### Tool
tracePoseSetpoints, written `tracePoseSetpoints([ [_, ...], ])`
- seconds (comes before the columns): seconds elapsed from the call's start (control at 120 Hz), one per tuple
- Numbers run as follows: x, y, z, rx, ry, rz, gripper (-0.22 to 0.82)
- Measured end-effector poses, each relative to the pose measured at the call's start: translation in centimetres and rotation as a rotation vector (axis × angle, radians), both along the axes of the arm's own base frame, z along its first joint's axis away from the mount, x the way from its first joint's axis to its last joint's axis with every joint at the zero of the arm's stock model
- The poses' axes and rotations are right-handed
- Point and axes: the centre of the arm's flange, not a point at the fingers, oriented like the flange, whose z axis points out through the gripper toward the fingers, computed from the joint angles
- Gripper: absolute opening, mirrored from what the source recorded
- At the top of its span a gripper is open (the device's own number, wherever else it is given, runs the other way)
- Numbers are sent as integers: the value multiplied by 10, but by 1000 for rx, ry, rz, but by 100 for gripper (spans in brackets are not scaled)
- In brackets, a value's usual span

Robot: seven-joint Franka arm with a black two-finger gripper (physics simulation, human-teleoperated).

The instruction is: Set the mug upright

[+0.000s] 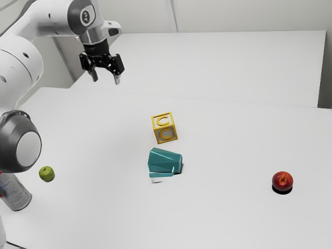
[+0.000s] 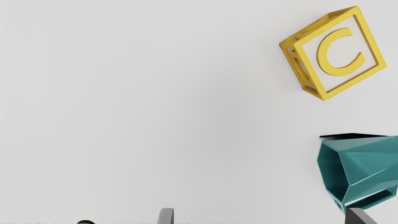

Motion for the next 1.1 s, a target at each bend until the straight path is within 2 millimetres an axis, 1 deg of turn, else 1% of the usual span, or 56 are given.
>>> tracePoseSetpoints([
  [0.192,-3,0,1,4,2,7,60],
  [0.267,-10,-6,-3,-15,8,1,60],
  [0.308,-17,-7,-13,-38,22,2,60],
  [0.45,-60,-5,-55,-146,39,29,60],
  [0.6,-89,-9,-108,-306,36,110,60],
  [0.692,-97,-12,-136,-385,28,164,60],
  [0.783,-100,-16,-162,-453,10,213,60],
  [0.908,-100,-19,-192,-538,-15,275,60],
  [1.025,-103,-21,-221,-621,-24,333,60],
  [1.1,-106,-22,-236,-678,-37,359,60],
])
